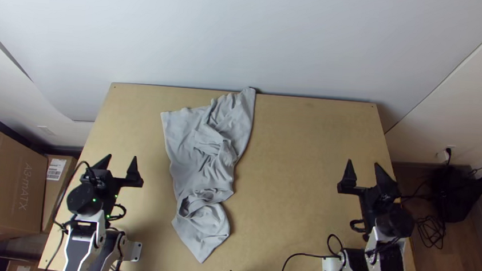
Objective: Fold the t-shirt
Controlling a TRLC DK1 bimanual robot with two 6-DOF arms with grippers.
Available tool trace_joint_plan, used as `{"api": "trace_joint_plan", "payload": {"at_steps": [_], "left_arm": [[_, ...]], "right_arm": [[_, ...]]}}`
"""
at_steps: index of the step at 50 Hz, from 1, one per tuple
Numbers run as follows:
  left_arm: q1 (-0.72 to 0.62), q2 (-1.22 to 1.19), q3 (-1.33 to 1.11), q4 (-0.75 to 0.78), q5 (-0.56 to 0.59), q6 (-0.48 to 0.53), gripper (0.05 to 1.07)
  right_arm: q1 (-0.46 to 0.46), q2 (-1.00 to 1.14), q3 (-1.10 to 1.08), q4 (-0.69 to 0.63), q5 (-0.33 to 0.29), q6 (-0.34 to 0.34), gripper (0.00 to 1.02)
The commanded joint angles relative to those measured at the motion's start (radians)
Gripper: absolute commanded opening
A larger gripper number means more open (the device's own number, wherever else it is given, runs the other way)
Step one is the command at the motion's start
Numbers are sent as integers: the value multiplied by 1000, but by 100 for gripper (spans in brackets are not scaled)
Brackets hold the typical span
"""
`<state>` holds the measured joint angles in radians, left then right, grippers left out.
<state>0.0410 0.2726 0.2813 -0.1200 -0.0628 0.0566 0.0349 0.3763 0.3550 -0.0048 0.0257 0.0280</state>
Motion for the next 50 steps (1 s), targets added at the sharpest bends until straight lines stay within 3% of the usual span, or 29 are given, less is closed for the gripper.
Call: {"api": "trace_joint_plan", "payload": {"at_steps": [1, 10, 20, 29, 35, 42, 50], "left_arm": [[0, 120, 145, -17, 8, -15, 103], [-9, 356, 430, -219, 9, -81, 103], [-10, 496, 691, -448, 58, -113, 103], [-7, 547, 835, -572, 69, -129, 103], [-9, 563, 889, -638, 69, -135, 103], [-7, 565, 915, -675, 69, -143, 103], [-9, 563, 934, -713, 69, -146, 103]], "right_arm": [[42, 151, 137, -32, -3, -8, 99], [132, 381, 384, -189, 0, 53, 99], [267, 627, 647, -348, 0, 219, 99], [342, 813, 753, -382, -3, 481, 99], [416, 932, 817, -412, -9, 598, 99], [476, 1058, 911, -486, -153, 757, 97], [546, 1179, 977, -520, -251, 822, 94]]}}
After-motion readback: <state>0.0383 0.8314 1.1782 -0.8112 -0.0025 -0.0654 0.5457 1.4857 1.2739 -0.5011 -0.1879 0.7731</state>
